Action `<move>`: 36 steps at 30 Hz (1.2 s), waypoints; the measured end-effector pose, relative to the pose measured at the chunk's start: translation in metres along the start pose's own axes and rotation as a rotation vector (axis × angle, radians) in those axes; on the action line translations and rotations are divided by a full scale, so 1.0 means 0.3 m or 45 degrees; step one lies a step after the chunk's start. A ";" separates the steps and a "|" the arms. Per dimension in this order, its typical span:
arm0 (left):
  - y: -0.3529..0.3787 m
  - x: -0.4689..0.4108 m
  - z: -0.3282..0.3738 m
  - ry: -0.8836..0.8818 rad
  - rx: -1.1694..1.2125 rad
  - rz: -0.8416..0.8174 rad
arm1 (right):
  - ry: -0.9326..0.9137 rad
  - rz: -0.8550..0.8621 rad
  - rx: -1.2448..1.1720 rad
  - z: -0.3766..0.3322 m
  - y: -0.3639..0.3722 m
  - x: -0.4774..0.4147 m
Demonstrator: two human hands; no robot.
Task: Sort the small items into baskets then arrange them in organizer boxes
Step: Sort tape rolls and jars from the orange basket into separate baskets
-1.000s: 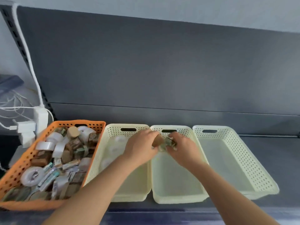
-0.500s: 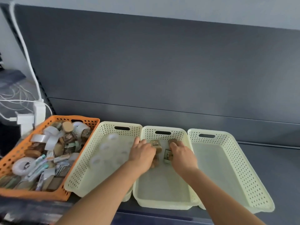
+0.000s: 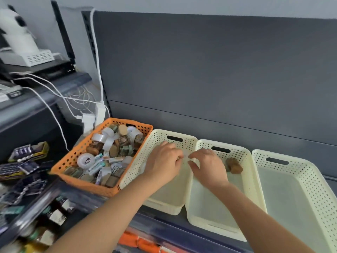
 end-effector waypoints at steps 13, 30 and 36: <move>-0.329 0.333 -0.561 -0.697 -0.201 -0.464 | -0.647 -0.364 -0.105 -0.671 0.125 -0.052; -0.301 0.341 -0.696 -0.837 -0.452 -0.539 | -0.549 -0.778 0.182 -0.801 0.251 -0.116; -0.289 0.355 -0.750 -0.782 0.099 -0.425 | -0.425 -0.625 0.023 -0.769 0.268 -0.127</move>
Point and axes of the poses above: each hand's wrist, its own x-axis away from the middle knuckle, its own y-axis out of the palm, z = x × y, the point moved 6 cm from there along -x, towards the middle knuckle, and after that the axes turned 10 degrees about x, right-handed, at the moved point
